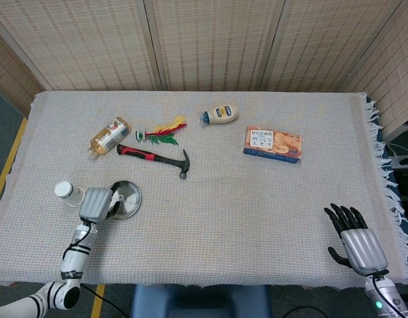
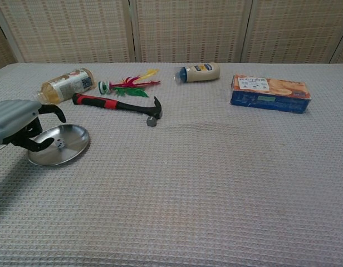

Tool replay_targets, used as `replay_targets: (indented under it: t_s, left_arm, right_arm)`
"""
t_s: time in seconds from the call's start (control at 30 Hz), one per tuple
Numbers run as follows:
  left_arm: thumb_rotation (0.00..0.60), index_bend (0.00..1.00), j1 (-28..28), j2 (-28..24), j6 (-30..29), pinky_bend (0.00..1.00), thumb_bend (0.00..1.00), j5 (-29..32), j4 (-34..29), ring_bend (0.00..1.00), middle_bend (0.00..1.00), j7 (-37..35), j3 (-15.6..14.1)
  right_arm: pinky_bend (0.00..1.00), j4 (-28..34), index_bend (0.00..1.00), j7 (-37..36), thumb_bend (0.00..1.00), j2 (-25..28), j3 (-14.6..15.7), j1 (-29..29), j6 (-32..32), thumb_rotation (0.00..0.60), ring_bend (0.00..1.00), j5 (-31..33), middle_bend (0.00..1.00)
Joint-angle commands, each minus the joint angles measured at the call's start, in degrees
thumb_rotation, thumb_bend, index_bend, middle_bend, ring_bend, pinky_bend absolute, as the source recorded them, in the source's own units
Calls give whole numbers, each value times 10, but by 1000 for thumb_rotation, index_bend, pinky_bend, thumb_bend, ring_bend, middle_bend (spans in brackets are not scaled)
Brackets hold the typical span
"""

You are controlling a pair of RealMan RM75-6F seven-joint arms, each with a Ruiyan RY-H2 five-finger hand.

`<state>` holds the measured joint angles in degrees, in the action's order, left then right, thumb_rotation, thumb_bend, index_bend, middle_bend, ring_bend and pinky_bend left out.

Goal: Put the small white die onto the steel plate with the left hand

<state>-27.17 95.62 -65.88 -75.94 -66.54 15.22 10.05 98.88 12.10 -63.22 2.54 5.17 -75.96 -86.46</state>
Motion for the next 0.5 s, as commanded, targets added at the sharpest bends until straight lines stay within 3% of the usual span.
replay_targets:
  t_s: [0.03, 0.17, 0.27, 0.33, 0.5]
  left_arm:
    - [600, 284, 42, -56, -90, 918, 387, -41, -77, 784, 735, -13, -16]
    - [600, 182, 75, -106, -144, 776, 384, -44, -124, 400, 263, -2, -16]
    - [600, 69, 81, -128, -133, 590, 385, -12, -128, 35, 50, 8, -6]
    - [600, 53, 79, -135, -109, 563, 382, 9, -121, 0, 6, 6, -3]
    - [600, 44, 60, -136, -36, 468, 383, 65, -90, 0, 4, 11, 6]
  right_arm:
    - [0, 0, 0, 0, 205, 0, 0, 0, 0, 600, 0, 0, 0]
    - [0, 1, 0, 0, 205, 1, 2, 0, 1, 600, 0, -2, 0]
    - [0, 2, 0, -1, 206, 1, 4, 0, 0, 600, 0, -6, 0]
    - [0, 3, 0, -1, 205, 2, 4, -1, -3, 600, 0, -8, 0]
    - [0, 6, 0, 1, 205, 2, 7, -4, -8, 600, 0, -13, 0]
